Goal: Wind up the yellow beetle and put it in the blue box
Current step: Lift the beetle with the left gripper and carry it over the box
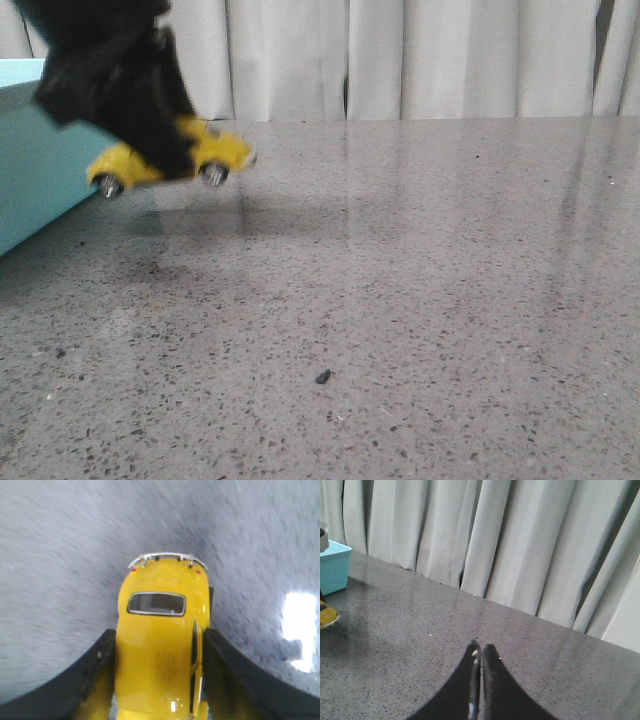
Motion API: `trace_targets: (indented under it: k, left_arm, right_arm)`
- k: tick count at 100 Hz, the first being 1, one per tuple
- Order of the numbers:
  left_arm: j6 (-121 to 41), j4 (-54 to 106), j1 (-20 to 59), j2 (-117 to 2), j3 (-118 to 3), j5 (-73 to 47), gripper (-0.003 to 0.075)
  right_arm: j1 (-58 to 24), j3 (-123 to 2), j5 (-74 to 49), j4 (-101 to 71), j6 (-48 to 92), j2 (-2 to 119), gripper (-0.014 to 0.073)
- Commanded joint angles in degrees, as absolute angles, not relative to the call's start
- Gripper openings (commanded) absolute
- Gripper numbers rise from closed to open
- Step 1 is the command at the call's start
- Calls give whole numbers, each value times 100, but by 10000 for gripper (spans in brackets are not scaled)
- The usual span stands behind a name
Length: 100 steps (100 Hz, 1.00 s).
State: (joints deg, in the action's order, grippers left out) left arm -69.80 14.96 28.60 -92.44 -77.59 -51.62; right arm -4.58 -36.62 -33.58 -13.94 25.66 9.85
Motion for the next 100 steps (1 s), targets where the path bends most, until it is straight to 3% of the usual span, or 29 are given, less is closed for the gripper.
trace_targets:
  k: [1,27,51,100]
  left_arm:
    - [-6320,1715,2899,-8856,-8432,-5136,95]
    - [-4011,175,2888,-8841,-10026,-5944,95]
    - [-1584,-1776,2697,-8868,-10234,-6749,95]
    - [-820,-1064,815,-9688,-10210,-7282,95]
  right_arm:
    - [-465,-3770,-2855,-1432,2625,1059,-49]
    - [-465,-3770,-2832,-1441,2625,1059,-49]
    - [-465,-3770,-2821,-1455,2625,1059,-49]
    - [-465,-3770,-2821,-1478,2625,1046,-49]
